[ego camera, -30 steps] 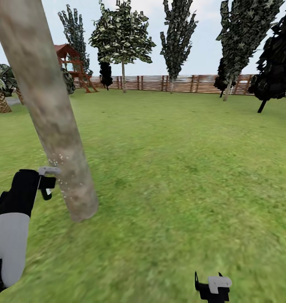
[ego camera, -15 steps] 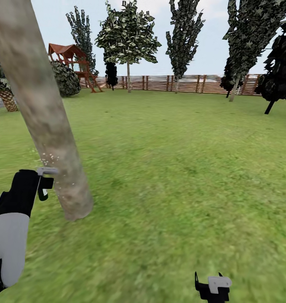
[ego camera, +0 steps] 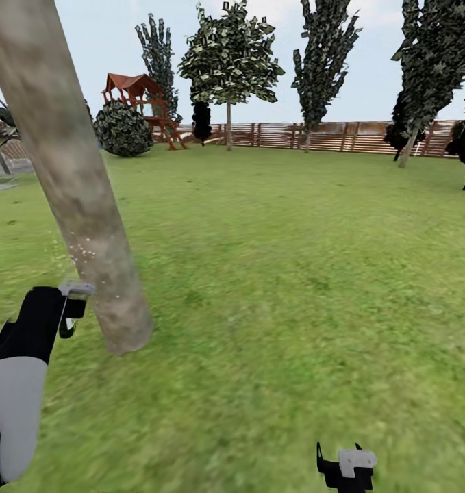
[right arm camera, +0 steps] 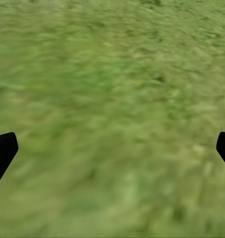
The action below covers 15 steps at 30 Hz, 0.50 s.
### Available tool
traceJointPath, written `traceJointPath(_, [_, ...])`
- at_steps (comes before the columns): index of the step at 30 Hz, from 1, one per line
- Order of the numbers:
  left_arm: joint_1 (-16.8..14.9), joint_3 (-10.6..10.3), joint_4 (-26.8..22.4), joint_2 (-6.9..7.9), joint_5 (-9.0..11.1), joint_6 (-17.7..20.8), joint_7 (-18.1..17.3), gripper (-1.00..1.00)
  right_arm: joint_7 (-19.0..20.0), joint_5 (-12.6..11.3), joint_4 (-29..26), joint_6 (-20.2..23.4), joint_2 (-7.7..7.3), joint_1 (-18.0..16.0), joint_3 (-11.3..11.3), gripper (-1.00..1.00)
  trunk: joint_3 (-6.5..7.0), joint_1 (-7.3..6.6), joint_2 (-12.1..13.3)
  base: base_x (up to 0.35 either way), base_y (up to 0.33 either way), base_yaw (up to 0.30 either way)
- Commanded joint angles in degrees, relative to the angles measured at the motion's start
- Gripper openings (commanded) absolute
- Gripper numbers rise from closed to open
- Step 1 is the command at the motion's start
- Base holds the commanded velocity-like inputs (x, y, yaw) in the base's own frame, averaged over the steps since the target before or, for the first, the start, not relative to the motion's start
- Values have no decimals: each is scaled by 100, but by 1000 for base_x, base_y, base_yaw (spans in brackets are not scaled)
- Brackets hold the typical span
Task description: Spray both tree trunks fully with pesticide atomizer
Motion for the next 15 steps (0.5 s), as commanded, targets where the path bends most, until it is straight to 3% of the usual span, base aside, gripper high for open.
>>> traceJointPath(1, [93,0,-5,-1,8,-14,0,-100,0,0,0,0,0,0,0,100,0,0,0,86,-272,279])
traceJointPath(10, [174,-1,-4,-50,18,-27,9,-100,0,0,0,0,0,0,0,100,0,0,0,108,-270,272])
traceJointPath(15, [176,3,-9,-71,24,-34,13,-100,0,0,0,0,0,0,0,100,0,0,0,232,-193,37])
